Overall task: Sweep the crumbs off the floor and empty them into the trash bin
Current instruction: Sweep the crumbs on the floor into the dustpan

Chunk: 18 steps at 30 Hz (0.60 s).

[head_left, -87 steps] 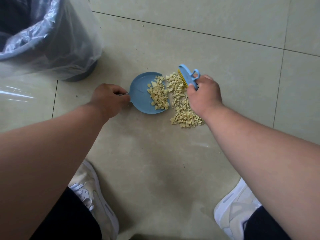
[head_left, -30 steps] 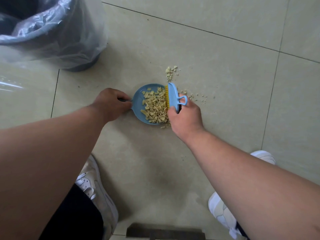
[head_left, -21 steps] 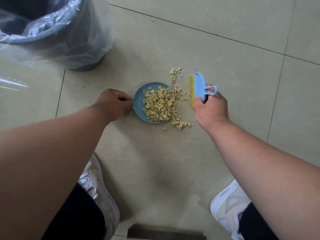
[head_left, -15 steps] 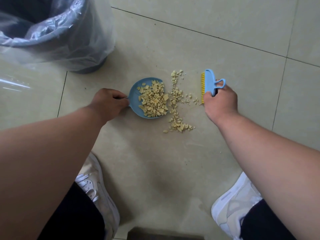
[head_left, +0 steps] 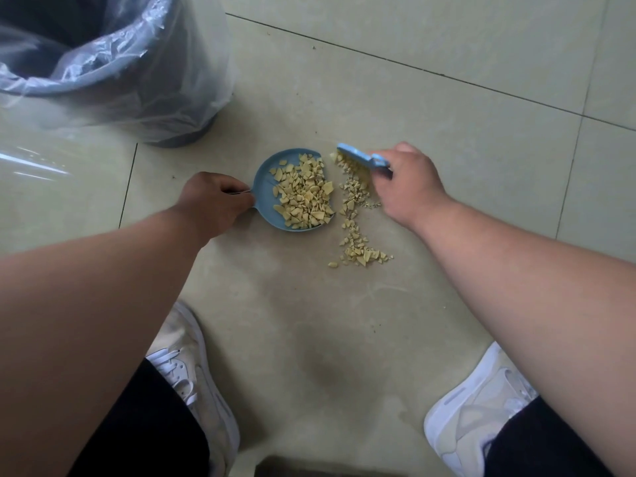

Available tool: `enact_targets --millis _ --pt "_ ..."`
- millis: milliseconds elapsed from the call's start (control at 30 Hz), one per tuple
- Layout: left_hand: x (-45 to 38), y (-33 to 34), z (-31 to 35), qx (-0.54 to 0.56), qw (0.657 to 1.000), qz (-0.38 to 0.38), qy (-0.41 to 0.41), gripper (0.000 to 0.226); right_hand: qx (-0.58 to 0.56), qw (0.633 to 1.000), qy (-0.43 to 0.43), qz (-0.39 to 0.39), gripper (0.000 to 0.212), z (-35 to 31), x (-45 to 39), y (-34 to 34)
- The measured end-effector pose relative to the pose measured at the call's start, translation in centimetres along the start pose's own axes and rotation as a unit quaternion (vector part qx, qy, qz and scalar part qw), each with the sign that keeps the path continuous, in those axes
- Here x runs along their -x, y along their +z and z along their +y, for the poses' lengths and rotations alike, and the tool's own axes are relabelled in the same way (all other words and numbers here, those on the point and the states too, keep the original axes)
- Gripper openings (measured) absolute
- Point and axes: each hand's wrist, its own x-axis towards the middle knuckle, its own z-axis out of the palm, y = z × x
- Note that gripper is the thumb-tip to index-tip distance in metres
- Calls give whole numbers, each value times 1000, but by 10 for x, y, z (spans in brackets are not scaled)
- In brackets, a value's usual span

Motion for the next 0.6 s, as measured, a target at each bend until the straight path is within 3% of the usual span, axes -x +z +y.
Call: enact_targets --millis 133,267,433,533,600 --pt "-2 -2 -4 -6 1000 1 -2 3 4 999 -28 -28 41 10 26 9" --pt "-3 -4 -6 -13 1000 1 -2 7 9 999 -37 -13 41 15 49 14" --pt "-2 -6 -4 -20 1000 2 15 2 -66 987 96 109 32 19 62 7" --pt "-5 -8 -2 -26 999 -4 23 6 -27 976 185 115 24 26 68 5" --pt "-8 -8 0 -33 999 -17 19 5 -15 975 201 98 26 26 73 9"
